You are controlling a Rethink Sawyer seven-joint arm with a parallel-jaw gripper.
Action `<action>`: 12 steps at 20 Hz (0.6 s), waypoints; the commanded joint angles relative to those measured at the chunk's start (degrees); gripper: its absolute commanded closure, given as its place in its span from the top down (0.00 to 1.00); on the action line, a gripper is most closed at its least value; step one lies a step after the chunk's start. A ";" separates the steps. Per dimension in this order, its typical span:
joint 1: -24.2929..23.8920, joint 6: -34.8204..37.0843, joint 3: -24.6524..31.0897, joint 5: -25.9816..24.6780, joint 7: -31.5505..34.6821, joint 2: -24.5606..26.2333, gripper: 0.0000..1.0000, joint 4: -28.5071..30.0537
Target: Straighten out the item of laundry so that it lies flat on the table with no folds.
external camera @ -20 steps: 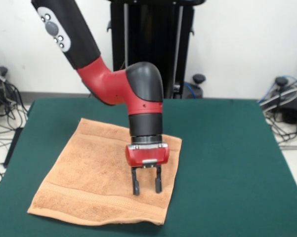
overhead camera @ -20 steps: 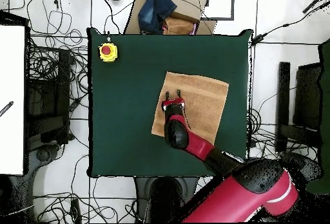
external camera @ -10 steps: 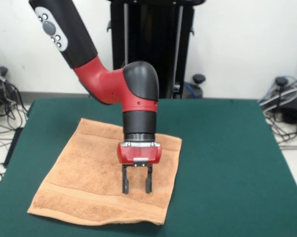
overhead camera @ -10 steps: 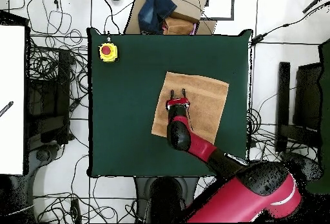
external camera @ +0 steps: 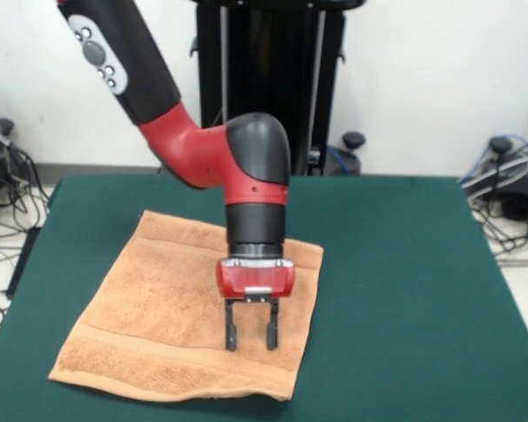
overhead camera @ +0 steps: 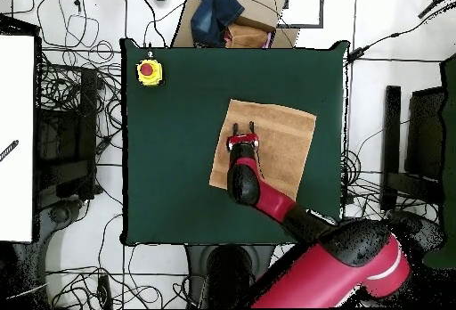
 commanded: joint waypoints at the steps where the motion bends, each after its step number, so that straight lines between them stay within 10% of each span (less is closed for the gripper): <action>1: 5.77 5.98 -1.97 9.37 15.55 0.47 1.00 -7.55; 12: 6.14 9.93 -0.59 8.79 16.39 4.53 1.00 -13.83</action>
